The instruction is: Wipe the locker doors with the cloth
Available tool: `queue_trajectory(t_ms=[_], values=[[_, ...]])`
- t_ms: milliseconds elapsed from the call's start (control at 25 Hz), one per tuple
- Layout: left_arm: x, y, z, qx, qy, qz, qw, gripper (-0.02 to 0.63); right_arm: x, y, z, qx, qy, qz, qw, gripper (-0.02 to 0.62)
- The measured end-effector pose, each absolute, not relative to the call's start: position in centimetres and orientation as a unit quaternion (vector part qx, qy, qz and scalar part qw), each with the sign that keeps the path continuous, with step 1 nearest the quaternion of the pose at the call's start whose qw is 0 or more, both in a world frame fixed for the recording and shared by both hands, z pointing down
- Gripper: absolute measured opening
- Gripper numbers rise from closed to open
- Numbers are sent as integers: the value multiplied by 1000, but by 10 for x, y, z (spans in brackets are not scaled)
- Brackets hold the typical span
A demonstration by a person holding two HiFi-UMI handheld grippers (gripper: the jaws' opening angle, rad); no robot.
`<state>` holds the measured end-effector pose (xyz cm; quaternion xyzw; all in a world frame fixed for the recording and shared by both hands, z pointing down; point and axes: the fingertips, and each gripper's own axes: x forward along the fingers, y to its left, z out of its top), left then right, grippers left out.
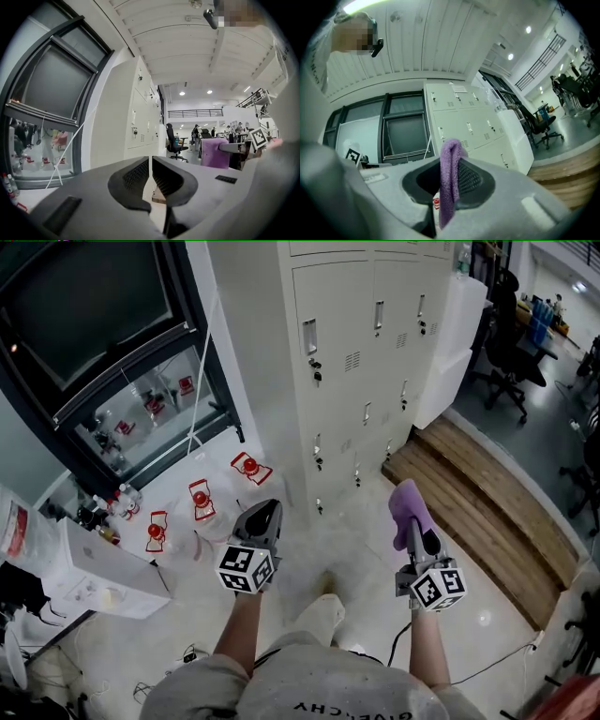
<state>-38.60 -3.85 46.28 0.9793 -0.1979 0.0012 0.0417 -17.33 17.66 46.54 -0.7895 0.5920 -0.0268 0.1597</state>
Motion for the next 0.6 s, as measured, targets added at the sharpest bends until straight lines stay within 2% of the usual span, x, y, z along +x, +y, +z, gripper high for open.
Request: queue_trajectory(t_ms=[600], values=[[-254,-167,441,978,-204,-13,43,18,-34,38,432,-779,603,-18,172,48]])
